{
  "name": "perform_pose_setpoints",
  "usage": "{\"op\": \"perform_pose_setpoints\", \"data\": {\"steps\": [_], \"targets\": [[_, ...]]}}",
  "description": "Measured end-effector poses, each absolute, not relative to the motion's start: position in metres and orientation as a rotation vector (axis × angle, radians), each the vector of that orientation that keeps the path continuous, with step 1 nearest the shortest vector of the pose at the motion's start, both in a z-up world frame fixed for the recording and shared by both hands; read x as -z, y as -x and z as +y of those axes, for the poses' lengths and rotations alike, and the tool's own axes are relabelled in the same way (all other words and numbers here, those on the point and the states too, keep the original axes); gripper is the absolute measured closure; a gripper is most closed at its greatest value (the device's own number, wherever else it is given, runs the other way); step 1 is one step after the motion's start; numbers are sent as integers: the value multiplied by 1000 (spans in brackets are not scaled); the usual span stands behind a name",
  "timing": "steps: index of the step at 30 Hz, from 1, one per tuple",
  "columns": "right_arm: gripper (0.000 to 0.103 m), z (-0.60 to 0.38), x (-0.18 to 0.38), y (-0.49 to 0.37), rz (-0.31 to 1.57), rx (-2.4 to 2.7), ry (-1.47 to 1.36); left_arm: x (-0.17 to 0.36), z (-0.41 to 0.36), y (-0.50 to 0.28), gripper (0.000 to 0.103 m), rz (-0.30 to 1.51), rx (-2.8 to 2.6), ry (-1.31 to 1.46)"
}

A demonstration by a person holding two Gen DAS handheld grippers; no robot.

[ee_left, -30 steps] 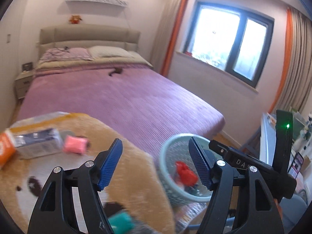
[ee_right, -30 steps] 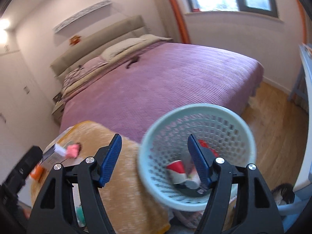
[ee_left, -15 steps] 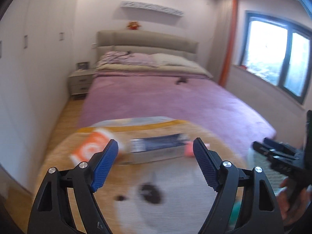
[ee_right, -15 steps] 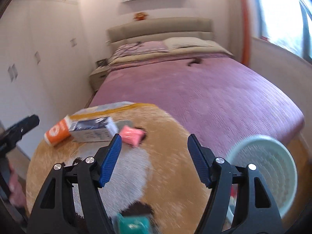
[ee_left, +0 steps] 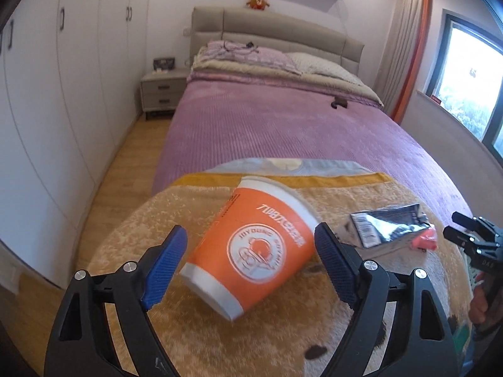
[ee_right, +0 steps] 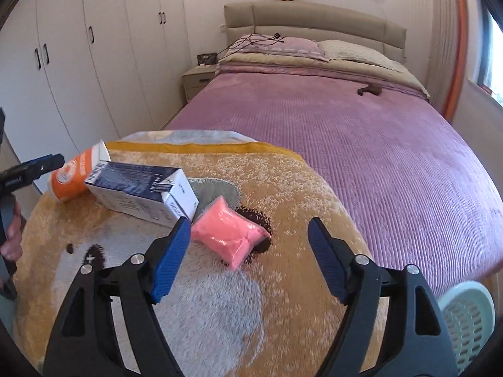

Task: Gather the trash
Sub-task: 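Return both tools to the rug toward the orange cup and pink packet, then grasp the orange paper cup with the left tool while the right tool grasps the pink packet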

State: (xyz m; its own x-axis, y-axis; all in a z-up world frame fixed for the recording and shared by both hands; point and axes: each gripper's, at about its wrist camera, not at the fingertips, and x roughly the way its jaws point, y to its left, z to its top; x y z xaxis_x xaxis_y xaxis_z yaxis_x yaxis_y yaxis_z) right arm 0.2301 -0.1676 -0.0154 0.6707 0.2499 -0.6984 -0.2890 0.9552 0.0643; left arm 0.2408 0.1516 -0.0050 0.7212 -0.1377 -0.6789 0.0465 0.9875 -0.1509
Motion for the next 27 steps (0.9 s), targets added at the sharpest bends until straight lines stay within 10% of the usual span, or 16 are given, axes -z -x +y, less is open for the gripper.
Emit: {"op": "perform_pose_setpoints", "data": {"steps": [23, 27], "targets": [[29, -126, 43, -232, 878, -465, 213, 41, 119, -249, 19, 931, 164, -14], [47, -129, 43, -231, 885, -452, 195, 44, 119, -250, 26, 939, 134, 2]]}}
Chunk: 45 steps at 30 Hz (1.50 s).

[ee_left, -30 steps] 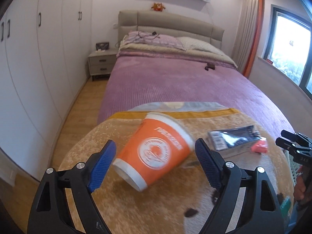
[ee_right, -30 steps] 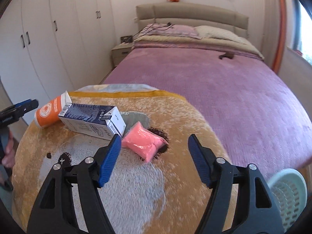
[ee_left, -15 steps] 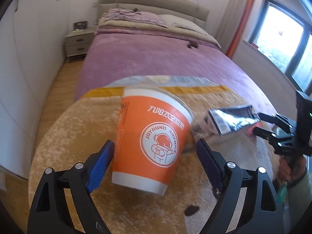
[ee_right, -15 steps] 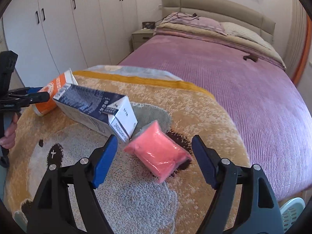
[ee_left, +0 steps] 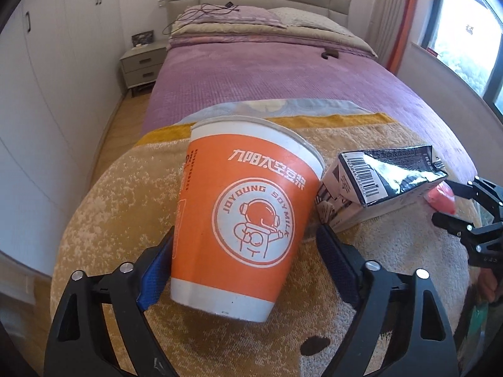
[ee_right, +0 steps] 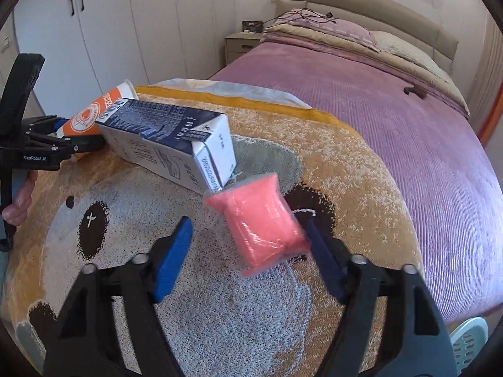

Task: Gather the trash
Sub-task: 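Grasp the orange paper cup with the left tool while the right tool grasps the pink packet, then carry the orange cup and pink packet over the teal basket and open both tools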

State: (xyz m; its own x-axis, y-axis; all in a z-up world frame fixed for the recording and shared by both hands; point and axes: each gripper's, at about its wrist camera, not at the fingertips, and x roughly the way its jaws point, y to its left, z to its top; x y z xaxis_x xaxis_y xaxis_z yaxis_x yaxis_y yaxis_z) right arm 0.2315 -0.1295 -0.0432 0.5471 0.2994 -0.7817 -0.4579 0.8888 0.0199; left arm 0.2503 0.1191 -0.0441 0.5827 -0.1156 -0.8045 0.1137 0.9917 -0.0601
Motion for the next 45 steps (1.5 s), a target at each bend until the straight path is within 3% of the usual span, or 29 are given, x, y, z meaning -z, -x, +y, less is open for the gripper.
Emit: {"op": "perform_pose_setpoints", "data": {"steps": [1, 2, 6, 23, 33, 45], "targets": [[51, -131, 44, -231, 889, -451, 191, 44, 119, -250, 32, 941, 128, 2], [59, -133, 44, -231, 894, -449, 187, 44, 120, -250, 31, 942, 127, 6], [62, -135, 41, -226, 874, -449, 189, 41, 123, -243, 32, 922, 130, 28], [63, -177, -23, -173, 739, -358, 114, -29, 90, -169, 33, 738, 192, 4], [63, -233, -52, -112, 685, -206, 65, -56, 14, -138, 33, 677, 336, -18], [63, -362, -51, -64, 706, 46, -152, -56, -136, -123, 33, 696, 575, -58]]}}
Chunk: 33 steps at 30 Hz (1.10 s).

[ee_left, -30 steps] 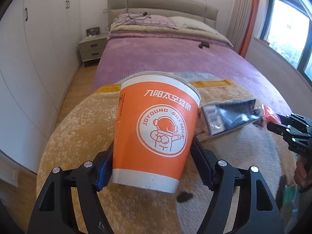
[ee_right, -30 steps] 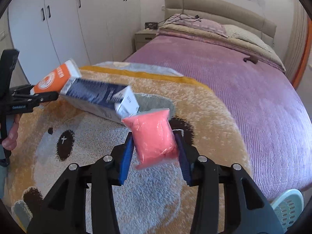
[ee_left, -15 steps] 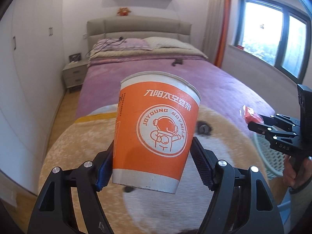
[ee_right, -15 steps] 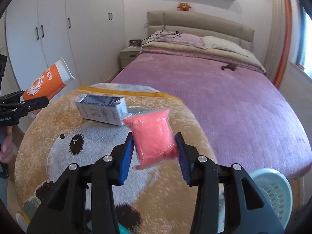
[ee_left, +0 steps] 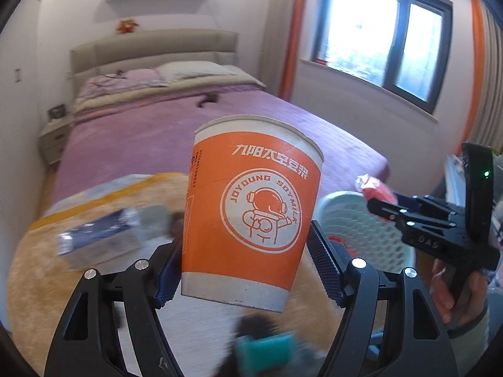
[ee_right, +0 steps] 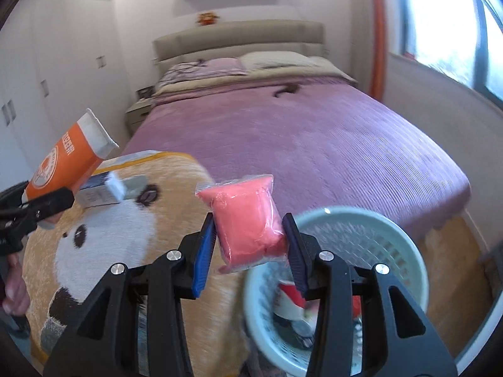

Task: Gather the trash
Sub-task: 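Carry the orange cup and pink packet over the teal basket and open both tools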

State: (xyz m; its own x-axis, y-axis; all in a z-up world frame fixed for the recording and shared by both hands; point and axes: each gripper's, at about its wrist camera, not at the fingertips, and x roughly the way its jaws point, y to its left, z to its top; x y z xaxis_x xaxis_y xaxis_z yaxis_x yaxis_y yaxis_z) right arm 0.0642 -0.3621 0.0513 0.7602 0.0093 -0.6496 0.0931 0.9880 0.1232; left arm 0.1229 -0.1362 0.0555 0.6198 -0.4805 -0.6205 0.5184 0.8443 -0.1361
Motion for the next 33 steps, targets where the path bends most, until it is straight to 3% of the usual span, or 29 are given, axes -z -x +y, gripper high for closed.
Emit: {"op": "perform_pose_setpoints", "data": {"steps": [16, 29, 31, 33], "targets": [[63, -474, 17, -39, 818, 296, -390, 12, -284, -139, 33, 879, 708, -80], [62, -486, 42, -34, 882, 428, -387, 40, -311, -151, 30, 989, 788, -50], [58, -483, 41, -33, 883, 426, -386, 38, -312, -149, 26, 992, 795, -44], [46, -481, 37, -31, 871, 429, -390, 35, -308, -148, 24, 982, 803, -34]]}}
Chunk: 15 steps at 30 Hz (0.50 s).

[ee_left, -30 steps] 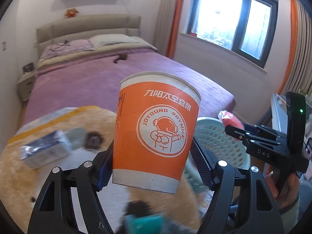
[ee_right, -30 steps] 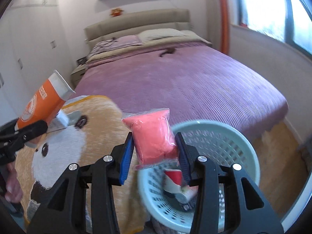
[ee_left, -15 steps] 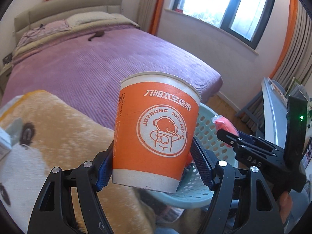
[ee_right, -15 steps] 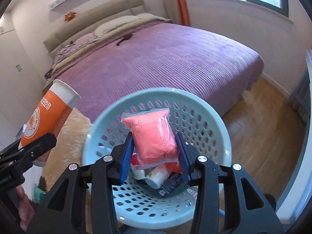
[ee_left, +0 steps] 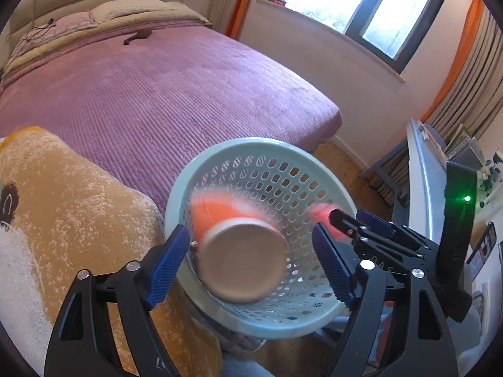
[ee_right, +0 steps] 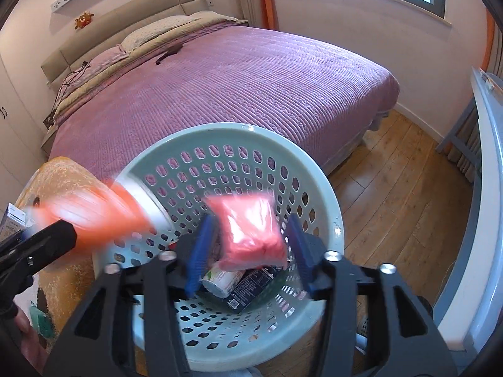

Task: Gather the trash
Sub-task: 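Carry the orange cup and pink packet over the teal basket and open both tools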

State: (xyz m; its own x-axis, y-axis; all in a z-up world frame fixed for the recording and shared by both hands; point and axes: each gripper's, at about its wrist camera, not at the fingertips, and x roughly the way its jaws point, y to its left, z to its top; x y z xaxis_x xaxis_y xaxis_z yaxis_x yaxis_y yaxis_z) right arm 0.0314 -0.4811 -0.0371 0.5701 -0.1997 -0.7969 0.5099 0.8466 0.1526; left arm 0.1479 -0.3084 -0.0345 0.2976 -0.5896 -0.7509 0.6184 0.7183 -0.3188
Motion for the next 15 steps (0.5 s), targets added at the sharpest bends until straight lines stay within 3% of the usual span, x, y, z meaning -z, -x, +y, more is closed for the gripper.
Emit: {"op": "perform_pose_setpoints", "data": {"steps": [15], "targets": [[45, -415, -32, -17, 746, 324, -297, -46, -225, -109, 24, 782, 832, 78]]}}
